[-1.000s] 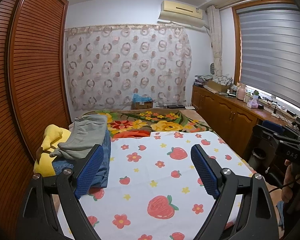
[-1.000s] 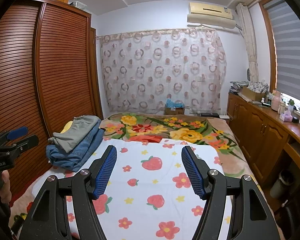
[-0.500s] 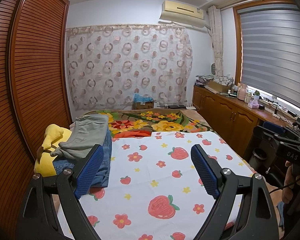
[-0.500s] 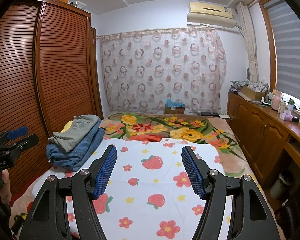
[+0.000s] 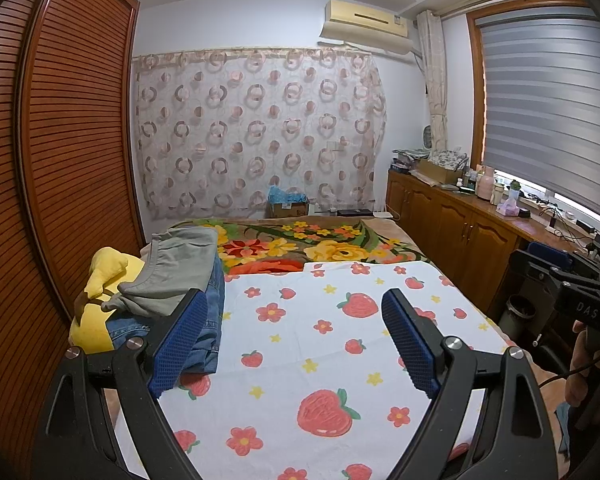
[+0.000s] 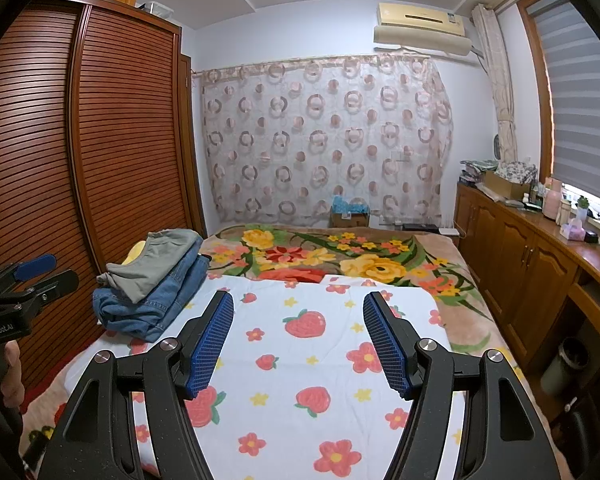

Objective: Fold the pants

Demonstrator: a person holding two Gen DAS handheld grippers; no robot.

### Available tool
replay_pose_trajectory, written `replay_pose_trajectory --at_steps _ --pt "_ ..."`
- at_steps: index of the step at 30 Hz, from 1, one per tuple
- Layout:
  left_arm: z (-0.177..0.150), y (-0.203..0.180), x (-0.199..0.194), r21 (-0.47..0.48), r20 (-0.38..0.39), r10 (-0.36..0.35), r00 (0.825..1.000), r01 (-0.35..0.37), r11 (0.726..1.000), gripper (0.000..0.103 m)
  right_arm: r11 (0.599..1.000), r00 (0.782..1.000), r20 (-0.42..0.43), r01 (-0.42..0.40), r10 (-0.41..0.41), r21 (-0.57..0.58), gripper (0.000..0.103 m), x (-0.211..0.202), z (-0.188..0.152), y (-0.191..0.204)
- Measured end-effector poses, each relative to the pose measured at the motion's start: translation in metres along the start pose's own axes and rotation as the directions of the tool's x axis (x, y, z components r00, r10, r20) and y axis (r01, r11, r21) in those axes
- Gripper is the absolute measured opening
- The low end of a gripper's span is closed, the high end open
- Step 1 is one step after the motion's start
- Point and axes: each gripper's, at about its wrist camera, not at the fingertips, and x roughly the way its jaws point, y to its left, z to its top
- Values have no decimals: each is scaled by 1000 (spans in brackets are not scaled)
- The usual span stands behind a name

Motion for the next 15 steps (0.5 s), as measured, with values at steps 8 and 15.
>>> replay_pose_trajectory --at_steps 8,15 --pt "0 0 0 1 0 1 1000 -1 1000 89 1000 1000 -1 0 0 0 70 0 0 0" --pt "0 0 0 1 -1 1 1000 -1 1000 89 1000 1000 0 0 0 0 70 0 -1 0"
